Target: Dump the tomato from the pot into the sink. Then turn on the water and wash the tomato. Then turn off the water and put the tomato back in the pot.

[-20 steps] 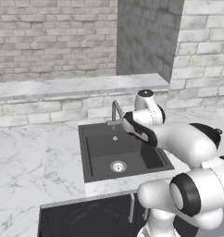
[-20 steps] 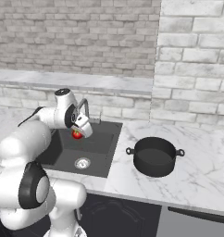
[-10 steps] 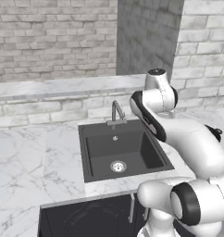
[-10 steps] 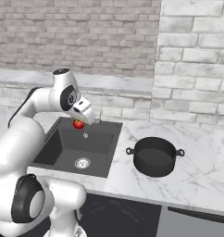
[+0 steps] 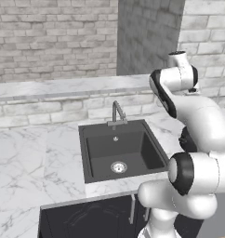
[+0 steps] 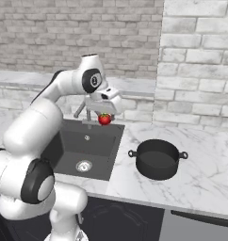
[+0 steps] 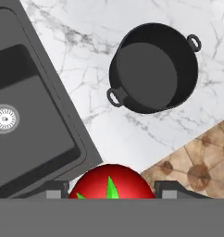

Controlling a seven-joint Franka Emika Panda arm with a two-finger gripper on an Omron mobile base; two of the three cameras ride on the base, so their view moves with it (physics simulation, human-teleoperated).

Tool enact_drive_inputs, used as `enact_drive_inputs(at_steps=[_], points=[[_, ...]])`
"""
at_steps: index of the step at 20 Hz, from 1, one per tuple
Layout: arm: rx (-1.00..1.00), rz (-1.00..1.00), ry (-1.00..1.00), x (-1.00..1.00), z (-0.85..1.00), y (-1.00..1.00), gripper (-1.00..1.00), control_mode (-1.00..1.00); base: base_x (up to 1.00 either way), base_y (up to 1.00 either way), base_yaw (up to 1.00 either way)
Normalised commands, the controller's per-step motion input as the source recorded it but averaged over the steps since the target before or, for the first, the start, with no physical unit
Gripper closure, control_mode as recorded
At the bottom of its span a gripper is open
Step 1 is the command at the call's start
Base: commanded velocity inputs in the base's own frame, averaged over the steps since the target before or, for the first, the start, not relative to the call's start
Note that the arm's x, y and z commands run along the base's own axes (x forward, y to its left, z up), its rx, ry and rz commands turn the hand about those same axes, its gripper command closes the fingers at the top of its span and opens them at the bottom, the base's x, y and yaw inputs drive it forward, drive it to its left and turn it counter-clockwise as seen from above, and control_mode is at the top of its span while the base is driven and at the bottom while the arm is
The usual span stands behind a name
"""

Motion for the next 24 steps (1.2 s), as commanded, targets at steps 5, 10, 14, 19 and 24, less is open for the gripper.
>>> enact_drive_inputs(at_steps=[5, 10, 14, 19, 24], points=[[0.05, -0.06, 0.23, 0.00, 0.10, -0.96, 1.00, -1.00, 0.00, 0.00, 0.00], [0.06, -0.09, 0.02, 0.00, -0.15, -0.77, 1.00, -1.00, 0.00, 0.00, 0.00], [0.07, -0.02, -0.03, 0.00, -0.24, -0.46, 1.00, -1.00, 0.00, 0.00, 0.00], [0.06, 0.00, -0.06, 0.19, -0.27, -0.34, 1.00, -1.00, 0.00, 0.00, 0.00], [0.00, 0.00, -0.01, 0.32, -0.36, -0.51, 1.00, -1.00, 0.00, 0.00, 0.00]])
